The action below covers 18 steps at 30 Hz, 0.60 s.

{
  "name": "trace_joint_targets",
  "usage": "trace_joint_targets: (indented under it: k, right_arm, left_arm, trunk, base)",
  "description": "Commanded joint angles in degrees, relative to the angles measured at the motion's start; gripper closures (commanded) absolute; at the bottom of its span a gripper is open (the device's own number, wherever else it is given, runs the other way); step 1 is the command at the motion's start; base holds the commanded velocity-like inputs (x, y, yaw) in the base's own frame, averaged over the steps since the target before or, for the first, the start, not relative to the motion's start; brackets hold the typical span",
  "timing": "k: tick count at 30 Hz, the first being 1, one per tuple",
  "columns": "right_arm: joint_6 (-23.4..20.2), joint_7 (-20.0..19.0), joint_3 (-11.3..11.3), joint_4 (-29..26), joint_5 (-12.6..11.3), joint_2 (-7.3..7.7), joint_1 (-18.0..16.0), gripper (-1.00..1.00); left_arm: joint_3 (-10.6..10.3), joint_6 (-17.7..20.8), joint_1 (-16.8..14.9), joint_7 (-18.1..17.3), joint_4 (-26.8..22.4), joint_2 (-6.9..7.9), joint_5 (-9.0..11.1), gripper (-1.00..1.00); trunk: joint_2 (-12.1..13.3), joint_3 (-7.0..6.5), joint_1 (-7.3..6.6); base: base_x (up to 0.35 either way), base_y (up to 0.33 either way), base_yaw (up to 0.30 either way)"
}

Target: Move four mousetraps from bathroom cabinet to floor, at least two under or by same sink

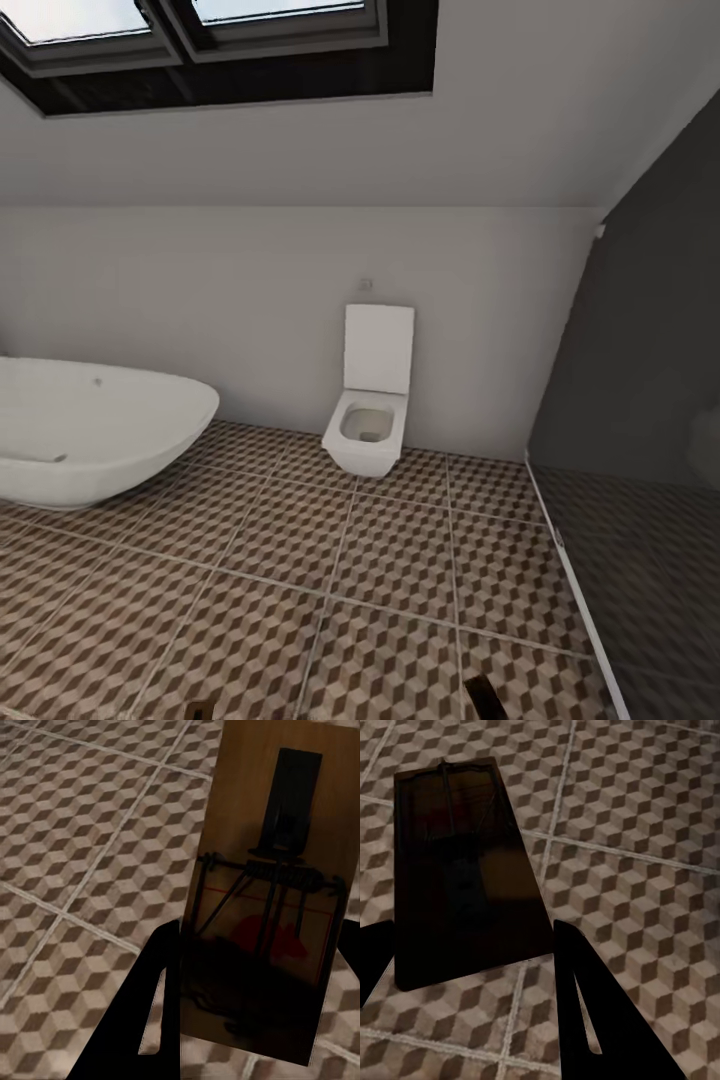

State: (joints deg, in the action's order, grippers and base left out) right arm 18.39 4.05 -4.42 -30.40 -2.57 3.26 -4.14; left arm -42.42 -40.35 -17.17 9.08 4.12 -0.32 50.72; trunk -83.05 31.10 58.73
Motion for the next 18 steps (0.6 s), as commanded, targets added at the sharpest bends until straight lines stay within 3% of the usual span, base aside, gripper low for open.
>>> trace_joint_targets:
  k: [1,18]
  right_arm:
    - [0.15,0.61,-0.50,0.02,-0.42,0.08,-0.03,1.00]
    - [0.15,0.61,-0.51,0.03,-0.36,0.08,-0.05,1.00]
  left_arm:
    - [-0.21,-0.07,-0.05,0.94,0.10,-0.04,-0.71,1.00]
    - [-0.21,-0.07,-0.05,0.94,0.10,-0.04,-0.72,1.00]
  trunk:
    - [-0.03,0.05,0.00]
    - [-0.03,0.05,0.00]
  base:
    - [0.000,0.000,0.255]
    - [0.000,0.000,0.255]
